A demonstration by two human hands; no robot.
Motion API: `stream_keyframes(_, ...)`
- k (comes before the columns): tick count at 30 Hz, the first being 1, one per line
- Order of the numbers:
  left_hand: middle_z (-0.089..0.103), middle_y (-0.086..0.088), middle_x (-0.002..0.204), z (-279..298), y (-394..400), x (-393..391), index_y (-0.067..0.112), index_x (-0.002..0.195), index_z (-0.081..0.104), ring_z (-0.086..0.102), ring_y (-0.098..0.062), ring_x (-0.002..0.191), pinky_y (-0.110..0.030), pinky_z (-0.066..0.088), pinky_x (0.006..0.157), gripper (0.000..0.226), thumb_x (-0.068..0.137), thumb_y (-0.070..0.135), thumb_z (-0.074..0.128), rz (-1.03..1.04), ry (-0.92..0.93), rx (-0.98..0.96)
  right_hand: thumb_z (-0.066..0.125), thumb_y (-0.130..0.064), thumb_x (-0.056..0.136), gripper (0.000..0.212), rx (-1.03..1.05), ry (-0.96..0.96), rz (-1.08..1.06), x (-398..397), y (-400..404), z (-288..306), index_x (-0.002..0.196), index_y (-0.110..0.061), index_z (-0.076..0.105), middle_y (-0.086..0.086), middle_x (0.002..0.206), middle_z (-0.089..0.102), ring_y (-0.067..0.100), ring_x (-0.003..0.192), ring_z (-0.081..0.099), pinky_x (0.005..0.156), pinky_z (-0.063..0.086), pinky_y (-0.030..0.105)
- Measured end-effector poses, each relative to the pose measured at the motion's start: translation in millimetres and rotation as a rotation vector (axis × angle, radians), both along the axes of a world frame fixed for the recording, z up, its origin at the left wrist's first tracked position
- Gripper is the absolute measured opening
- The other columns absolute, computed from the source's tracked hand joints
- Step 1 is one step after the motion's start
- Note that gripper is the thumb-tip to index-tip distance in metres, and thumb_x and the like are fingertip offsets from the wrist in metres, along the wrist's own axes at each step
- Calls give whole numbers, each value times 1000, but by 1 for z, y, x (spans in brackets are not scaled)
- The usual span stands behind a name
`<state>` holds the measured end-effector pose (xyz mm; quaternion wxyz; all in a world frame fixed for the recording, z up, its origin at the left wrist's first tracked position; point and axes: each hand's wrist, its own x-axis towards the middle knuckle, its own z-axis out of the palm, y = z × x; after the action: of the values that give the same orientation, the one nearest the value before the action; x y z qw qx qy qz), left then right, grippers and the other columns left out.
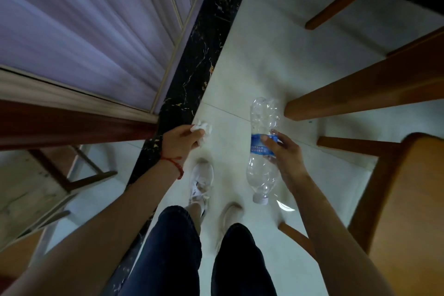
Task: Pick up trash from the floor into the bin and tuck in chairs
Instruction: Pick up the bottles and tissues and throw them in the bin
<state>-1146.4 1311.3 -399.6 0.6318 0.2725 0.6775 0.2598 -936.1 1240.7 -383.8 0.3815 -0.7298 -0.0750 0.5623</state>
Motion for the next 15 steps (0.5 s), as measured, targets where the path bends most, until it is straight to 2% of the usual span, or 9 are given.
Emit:
stream_keyframes(2, 60, -6, 74, 28, -7, 3, 13, 73, 63, 58, -16, 71, -17, 54, 59, 17, 80, -3, 61, 29, -9, -10, 68, -15, 79, 38, -2, 14, 14, -1, -5, 30, 114, -6, 57, 13, 95, 62, 26, 92, 61, 87, 48, 40)
stream_keyframes(6, 60, -4, 71, 102, -19, 5, 12, 72, 63, 57, -13, 68, -18, 54, 60, 15, 78, -2, 63, 59, 7, -2, 66, -17, 81, 32, 6, 12, 60, -4, -17, 106, 109, -4, 58, 14, 97, 62, 27, 93, 62, 89, 49, 40)
stream_keyframes(8, 60, -4, 72, 136, -27, 6, 4, 80, 64, 57, -13, 67, -16, 53, 58, 7, 78, -2, 63, 67, -10, 7, 65, -17, 82, 27, 26, 11, 81, -5, -24, 140, 106, -6, 59, 14, 97, 63, 26, 93, 62, 88, 49, 39)
stream_keyframes(10, 60, -4, 73, 166, -36, 7, 3, 87, 64, 57, -14, 69, -15, 53, 58, 10, 79, -3, 62, 81, -31, 28, 64, -16, 83, 27, 42, 16, 97, -6, -32, 169, 106, -5, 58, 15, 99, 62, 27, 94, 61, 88, 49, 38)
stream_keyframes(15, 61, -6, 72, 228, -63, 3, 15, 69, 65, 58, -17, 71, -21, 55, 65, 19, 78, -2, 63, 144, -66, 110, 63, -17, 83, 38, 83, 36, 115, -6, -57, 229, 118, -3, 54, 17, 109, 60, 28, 99, 61, 90, 49, 39)
